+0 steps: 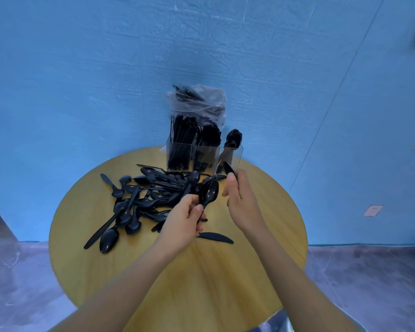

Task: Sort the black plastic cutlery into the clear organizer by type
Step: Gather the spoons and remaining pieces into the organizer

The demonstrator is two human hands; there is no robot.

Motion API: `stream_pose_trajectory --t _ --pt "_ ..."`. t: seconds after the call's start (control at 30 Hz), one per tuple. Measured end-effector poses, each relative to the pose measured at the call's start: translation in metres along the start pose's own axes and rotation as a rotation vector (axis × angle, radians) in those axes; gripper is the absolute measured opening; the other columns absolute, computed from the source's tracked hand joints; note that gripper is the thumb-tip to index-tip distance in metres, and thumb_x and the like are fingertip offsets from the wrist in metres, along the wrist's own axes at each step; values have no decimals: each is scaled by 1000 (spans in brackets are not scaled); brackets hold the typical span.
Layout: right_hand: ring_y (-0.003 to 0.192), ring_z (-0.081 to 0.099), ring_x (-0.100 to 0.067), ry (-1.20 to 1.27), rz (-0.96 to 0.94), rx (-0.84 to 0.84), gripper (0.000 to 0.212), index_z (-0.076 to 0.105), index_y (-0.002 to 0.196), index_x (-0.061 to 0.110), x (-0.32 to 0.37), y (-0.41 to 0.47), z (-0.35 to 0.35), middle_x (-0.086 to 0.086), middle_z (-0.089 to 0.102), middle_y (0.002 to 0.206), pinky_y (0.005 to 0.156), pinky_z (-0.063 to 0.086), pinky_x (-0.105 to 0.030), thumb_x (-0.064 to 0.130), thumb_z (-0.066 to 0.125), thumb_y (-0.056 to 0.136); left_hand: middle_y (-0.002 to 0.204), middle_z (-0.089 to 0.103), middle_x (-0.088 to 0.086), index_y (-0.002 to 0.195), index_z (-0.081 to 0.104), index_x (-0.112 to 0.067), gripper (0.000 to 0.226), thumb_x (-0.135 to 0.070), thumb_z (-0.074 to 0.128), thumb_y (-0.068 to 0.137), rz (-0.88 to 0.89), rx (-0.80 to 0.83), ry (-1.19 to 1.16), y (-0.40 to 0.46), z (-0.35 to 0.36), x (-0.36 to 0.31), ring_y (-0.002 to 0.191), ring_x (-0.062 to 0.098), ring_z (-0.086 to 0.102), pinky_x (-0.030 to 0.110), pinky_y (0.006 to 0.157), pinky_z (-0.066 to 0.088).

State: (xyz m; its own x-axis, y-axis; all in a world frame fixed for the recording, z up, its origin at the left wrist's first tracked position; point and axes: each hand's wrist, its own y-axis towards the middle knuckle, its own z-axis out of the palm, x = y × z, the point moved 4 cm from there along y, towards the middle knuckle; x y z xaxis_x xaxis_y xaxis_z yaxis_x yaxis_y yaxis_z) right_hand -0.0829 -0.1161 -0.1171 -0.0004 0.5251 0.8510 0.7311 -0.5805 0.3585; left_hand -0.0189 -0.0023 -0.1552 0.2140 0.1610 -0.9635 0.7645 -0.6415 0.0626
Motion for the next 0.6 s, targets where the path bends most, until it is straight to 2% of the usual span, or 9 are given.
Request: stream_pose_trajectory --t 0.1,0.17,0.23,0.3,0.4,0.43,0.5,0.6 --pt "64 46 -11 34 75 3 24 51 96 23 -4 -8 14 0 51 74 62 38 -29 29 30 103 86 60 -2 116 44 -22 17 -15 38 101 -26 -41 -9 -6 -9 6 62 6 53 11 50 45" --pt "66 47 -15 5 137 11 28 57 92 13 -4 -11 22 -1 47 72 61 36 -27 26 34 102 86 61 -2 116 42 -23 18 -15 37 101 -46 -65 -24 -10 -14 9 65 8 55 13 51 46" --pt "58 37 -13 18 211 5 29 57 86 2 -6 -14 24 -2 39 65 54 28 -24 21 41 100 85 62 -1 119 43 -21 19 -16 37 101 -58 -77 -53 -12 -16 12 65 9 55 15 52 45" --pt "60 36 -13 83 276 18 24 57 82 2 -5 -18 28 -1 41 65 57 29 -27 17 47 97 84 62 1 120 44 -18 20 -15 38 101 -64 -79 -86 -15 -18 15 63 10 54 17 53 45" --pt "72 52 -14 158 340 53 5 58 96 12 -1 -24 38 -4 55 81 62 42 -24 16 59 92 85 62 1 119 46 -17 20 -15 40 100 -71 -78 -110 -21 -19 17 65 11 55 19 56 46" --pt "73 55 -15 186 368 52 12 54 99 14 -2 -26 42 -7 57 87 60 43 -22 15 62 90 84 62 1 119 48 -16 20 -15 40 100 -68 -71 -123 -23 -18 17 66 11 55 19 56 46" --pt "67 54 -15 235 410 45 18 50 99 14 -4 -28 48 -10 58 89 54 41 -22 13 64 88 83 62 0 117 50 -17 19 -15 40 100 -56 -64 -137 -27 -18 15 66 10 56 16 54 46" --pt "50 49 -9 323 426 66 20 48 99 11 0 -31 53 -9 55 81 45 40 -19 7 64 88 89 64 -1 115 51 -21 19 -16 40 101 -35 -63 -121 -33 -22 15 71 9 59 17 57 49"
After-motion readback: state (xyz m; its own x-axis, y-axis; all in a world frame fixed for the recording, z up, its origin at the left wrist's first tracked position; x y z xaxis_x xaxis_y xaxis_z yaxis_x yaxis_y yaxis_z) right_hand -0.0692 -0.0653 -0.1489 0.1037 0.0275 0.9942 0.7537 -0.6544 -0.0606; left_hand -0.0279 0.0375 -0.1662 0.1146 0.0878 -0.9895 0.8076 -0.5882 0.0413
